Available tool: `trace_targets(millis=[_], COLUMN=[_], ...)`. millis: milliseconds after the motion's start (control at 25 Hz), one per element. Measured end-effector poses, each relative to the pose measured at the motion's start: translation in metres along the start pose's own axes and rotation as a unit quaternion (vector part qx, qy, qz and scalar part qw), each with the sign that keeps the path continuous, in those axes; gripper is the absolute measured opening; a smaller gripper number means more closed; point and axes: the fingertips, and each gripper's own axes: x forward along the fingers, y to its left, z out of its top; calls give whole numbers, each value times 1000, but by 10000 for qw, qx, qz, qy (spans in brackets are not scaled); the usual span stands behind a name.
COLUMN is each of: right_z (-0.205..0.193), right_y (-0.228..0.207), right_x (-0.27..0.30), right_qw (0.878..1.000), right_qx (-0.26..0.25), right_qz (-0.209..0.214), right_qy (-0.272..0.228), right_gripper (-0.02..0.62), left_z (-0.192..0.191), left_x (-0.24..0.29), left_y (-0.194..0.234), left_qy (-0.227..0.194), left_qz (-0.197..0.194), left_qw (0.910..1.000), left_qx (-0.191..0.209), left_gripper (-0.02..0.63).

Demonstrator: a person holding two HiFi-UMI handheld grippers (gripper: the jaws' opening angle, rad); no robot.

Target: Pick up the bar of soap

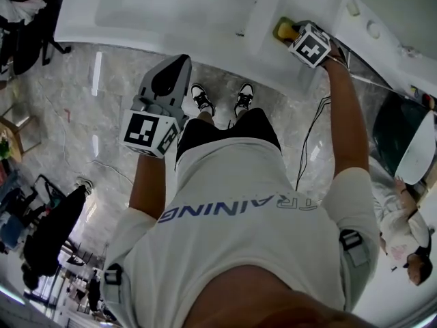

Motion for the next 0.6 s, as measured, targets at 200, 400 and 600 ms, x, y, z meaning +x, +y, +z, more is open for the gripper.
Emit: trace_targets(millis=[200, 400, 600], right_z=[2, 8, 26], right_y=[-3, -9, 2], right_x=[-2, -34, -86], right_qw=[9998, 9918, 9661], right_qx=[127, 895, 1647], right_qz=[142, -293, -668], right_qy=[52, -861, -1870], right_gripper=[190, 190, 190], left_z=[3, 13, 24], left_x=[-1, -6, -12], left_y=[0, -6, -12], left_qy=[-60, -149, -263], left_qz=[2, -35, -92], left_qw=[10000, 9998, 9989], left_qx=[3, 149, 379], left_gripper=[0, 0, 0])
